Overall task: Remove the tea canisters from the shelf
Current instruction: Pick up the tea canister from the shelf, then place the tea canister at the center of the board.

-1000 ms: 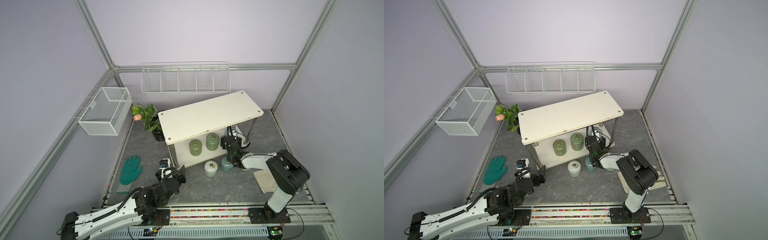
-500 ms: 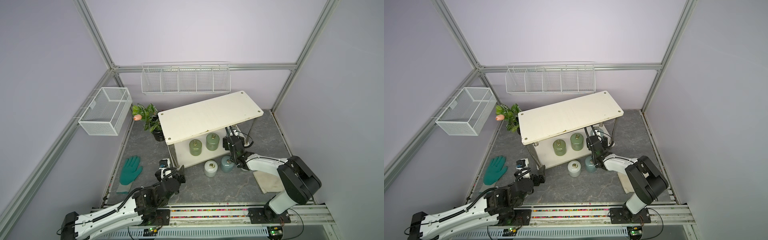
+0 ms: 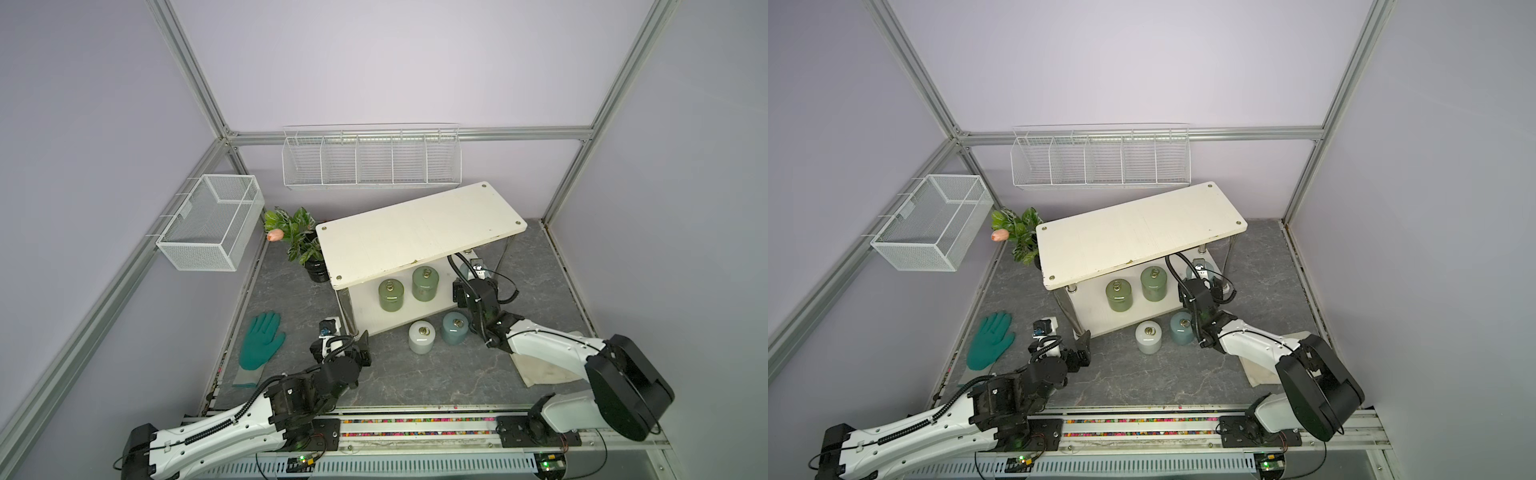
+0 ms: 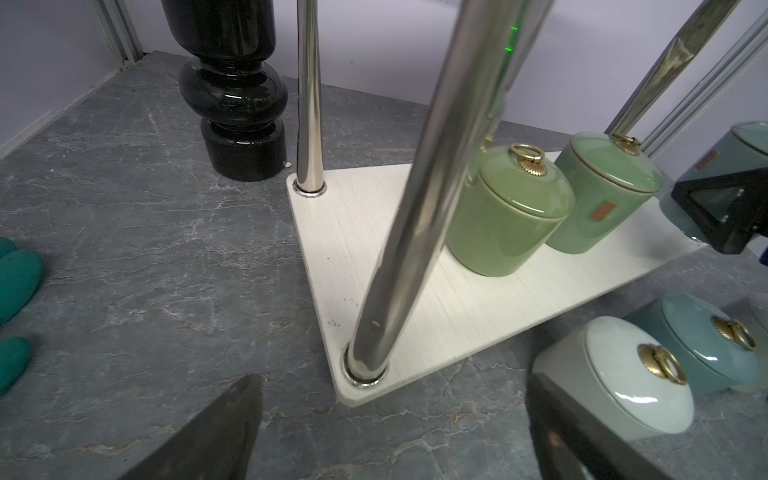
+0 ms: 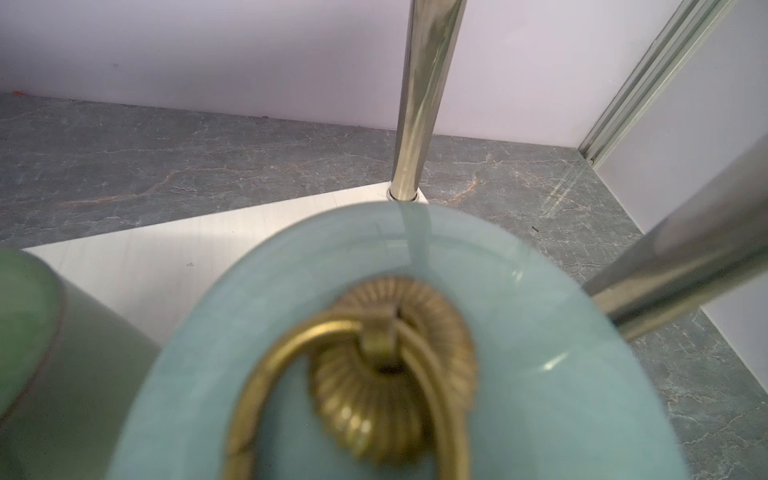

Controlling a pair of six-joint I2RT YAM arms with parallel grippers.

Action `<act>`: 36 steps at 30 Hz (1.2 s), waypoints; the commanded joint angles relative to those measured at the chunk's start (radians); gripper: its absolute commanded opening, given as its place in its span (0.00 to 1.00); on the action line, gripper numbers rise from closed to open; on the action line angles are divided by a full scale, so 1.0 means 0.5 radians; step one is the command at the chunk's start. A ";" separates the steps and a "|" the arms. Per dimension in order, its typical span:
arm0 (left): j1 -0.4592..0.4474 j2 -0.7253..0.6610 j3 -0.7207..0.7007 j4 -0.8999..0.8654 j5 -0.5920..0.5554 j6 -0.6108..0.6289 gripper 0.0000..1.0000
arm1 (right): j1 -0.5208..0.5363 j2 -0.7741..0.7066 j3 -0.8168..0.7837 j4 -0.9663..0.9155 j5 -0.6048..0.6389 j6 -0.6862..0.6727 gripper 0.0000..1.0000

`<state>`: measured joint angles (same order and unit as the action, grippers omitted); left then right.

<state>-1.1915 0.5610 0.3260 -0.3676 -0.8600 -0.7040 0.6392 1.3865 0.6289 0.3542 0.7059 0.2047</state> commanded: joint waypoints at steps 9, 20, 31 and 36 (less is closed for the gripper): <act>-0.004 0.002 0.019 -0.023 -0.029 0.020 1.00 | 0.115 -0.405 -0.168 0.084 0.206 0.016 0.54; -0.004 0.016 0.056 -0.022 -0.020 0.063 1.00 | 0.286 -0.764 -0.324 -0.272 0.287 0.193 0.54; -0.004 0.021 0.070 0.010 -0.008 0.116 1.00 | 0.543 -1.040 -0.458 -0.630 0.422 0.409 0.54; -0.004 0.036 0.092 0.012 -0.013 0.141 1.00 | 0.679 -1.089 -0.502 -0.742 0.483 0.566 0.55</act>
<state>-1.1915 0.5751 0.3336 -0.3649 -0.8597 -0.6476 0.9501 0.8726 0.3912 -0.0246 0.8772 0.4110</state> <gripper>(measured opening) 0.997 0.818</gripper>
